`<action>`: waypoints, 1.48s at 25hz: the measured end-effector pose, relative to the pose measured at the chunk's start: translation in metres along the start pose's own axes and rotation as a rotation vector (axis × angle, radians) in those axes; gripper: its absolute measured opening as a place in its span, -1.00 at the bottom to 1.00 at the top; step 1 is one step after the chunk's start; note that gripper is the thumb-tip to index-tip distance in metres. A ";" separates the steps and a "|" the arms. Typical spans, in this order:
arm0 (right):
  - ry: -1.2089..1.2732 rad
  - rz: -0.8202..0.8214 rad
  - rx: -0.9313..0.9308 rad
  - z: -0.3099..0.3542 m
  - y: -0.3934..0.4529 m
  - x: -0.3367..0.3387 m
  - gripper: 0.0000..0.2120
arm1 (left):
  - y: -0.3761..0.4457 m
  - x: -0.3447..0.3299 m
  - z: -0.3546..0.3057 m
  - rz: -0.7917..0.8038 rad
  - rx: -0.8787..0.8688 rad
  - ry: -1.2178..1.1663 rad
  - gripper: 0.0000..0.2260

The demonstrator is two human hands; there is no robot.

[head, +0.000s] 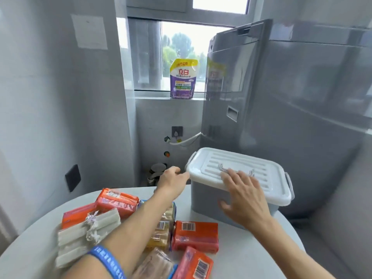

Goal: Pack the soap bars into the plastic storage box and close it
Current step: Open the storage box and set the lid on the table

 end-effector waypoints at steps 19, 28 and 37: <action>0.161 -0.115 0.088 -0.004 -0.005 -0.001 -0.62 | 0.042 0.005 -0.004 -0.272 0.200 0.266 -0.64; 0.940 -0.336 -0.895 -0.161 -0.028 0.005 -0.71 | -0.047 -0.071 -0.059 -0.121 -0.887 0.674 -0.55; 1.353 -0.398 -1.022 -0.181 -0.032 -0.010 -0.77 | -0.045 -0.072 -0.053 -0.194 -0.901 0.651 -0.57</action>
Point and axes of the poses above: each hand's wrist, its own y-axis towards the middle knuckle, its own x-axis out of the back of the hand, z = x × y, the point moved 6 cm from there along y, towards the middle knuckle, and after that the axes turned 9 degrees about y, right-handed, at the moved point
